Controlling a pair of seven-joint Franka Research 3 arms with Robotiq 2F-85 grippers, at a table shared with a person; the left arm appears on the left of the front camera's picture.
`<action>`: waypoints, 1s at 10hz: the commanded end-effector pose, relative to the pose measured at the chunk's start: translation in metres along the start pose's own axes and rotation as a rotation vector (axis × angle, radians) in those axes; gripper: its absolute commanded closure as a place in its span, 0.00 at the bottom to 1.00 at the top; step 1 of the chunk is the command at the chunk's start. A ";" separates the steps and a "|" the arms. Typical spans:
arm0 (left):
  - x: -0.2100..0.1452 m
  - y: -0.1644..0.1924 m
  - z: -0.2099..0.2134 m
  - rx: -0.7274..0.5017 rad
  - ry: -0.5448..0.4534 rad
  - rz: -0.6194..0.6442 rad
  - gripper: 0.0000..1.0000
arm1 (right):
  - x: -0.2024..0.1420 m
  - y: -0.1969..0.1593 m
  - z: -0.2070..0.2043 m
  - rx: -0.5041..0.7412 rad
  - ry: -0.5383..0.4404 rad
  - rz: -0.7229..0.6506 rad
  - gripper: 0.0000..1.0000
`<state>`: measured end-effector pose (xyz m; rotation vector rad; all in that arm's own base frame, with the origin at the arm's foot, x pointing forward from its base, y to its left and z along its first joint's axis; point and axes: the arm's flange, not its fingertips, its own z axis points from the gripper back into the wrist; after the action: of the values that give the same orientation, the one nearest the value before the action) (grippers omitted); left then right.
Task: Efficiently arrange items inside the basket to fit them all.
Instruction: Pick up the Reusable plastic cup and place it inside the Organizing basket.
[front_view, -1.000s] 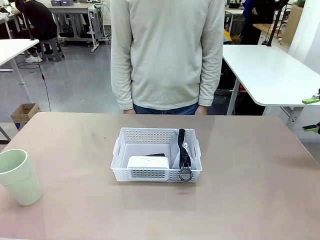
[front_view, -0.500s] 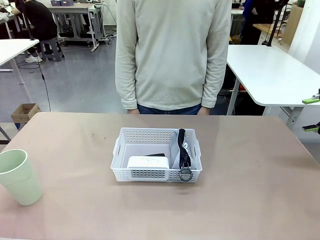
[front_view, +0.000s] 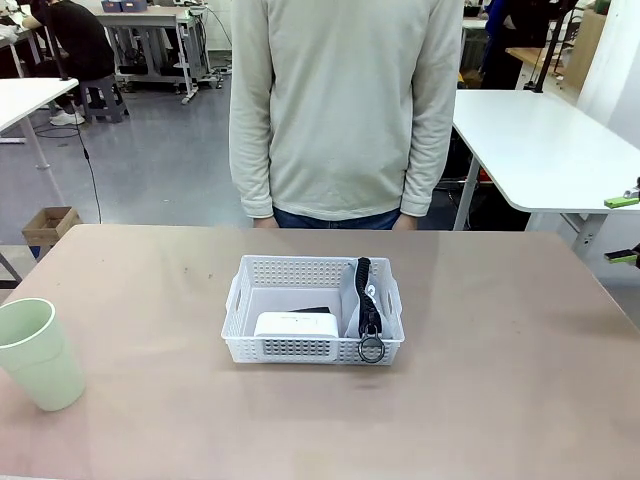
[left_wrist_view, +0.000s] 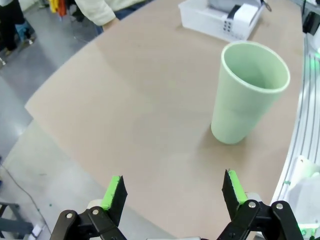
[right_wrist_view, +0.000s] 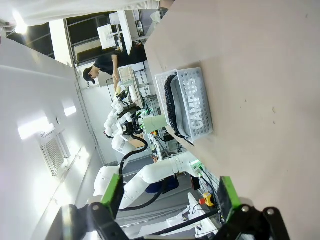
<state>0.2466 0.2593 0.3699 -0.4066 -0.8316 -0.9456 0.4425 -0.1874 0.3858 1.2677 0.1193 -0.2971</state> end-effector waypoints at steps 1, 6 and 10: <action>-0.015 -0.051 -0.041 -0.019 0.038 -0.049 0.00 | -0.005 0.003 -0.001 0.003 -0.002 -0.001 0.00; -0.037 -0.067 -0.095 -0.081 0.117 -0.046 0.00 | -0.005 0.003 -0.001 0.003 -0.002 -0.001 0.00; -0.042 -0.083 -0.111 -0.009 0.077 -0.057 0.00 | -0.005 0.003 -0.001 0.003 -0.002 -0.001 0.00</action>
<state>0.2765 0.2574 0.2831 -0.3920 -0.7198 -1.0230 0.4423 -0.1875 0.3857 1.2680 0.1193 -0.2976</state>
